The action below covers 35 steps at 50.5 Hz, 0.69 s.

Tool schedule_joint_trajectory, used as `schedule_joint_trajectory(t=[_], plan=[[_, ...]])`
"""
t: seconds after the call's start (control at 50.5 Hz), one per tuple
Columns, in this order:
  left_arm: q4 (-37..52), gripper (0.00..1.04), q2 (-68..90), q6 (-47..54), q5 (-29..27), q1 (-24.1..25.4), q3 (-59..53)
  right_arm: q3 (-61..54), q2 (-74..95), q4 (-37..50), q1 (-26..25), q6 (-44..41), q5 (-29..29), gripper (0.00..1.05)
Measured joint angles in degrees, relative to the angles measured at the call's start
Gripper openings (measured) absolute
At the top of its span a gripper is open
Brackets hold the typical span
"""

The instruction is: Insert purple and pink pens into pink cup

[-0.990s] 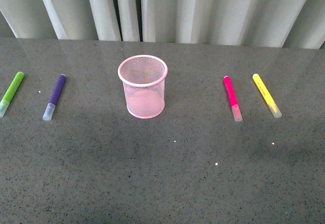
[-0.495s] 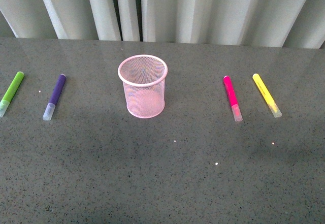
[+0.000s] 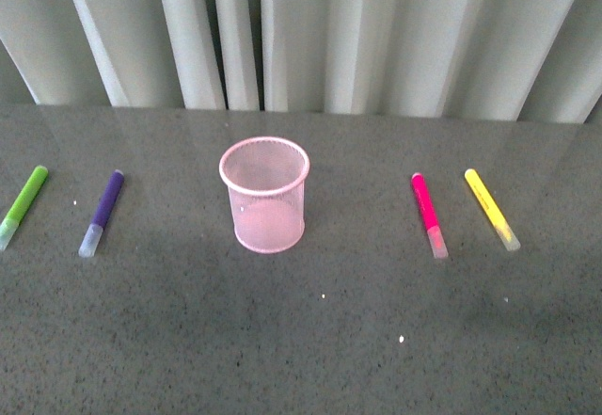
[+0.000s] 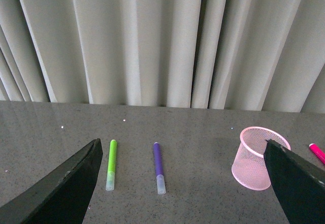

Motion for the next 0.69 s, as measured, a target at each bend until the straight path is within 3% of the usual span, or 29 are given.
schedule_joint_trajectory(t=[0.495, 0.594, 0.693], plan=[[-0.1, 0.98, 0.1, 0.0, -0.2, 0.0, 0.0, 0.0, 0.0, 0.0, 0.0, 0.0, 0.0, 0.98], [-8.7, 0.98, 6.6, -10.4, -4.9, -0.9, 3.5, 0.0, 0.0, 0.0, 0.0, 0.0, 0.0, 0.98], [-5.2, 0.98, 16.1, -21.2, -3.8, -0.4, 3.9, 0.0, 0.0, 0.0, 0.0, 0.0, 0.0, 0.98]])
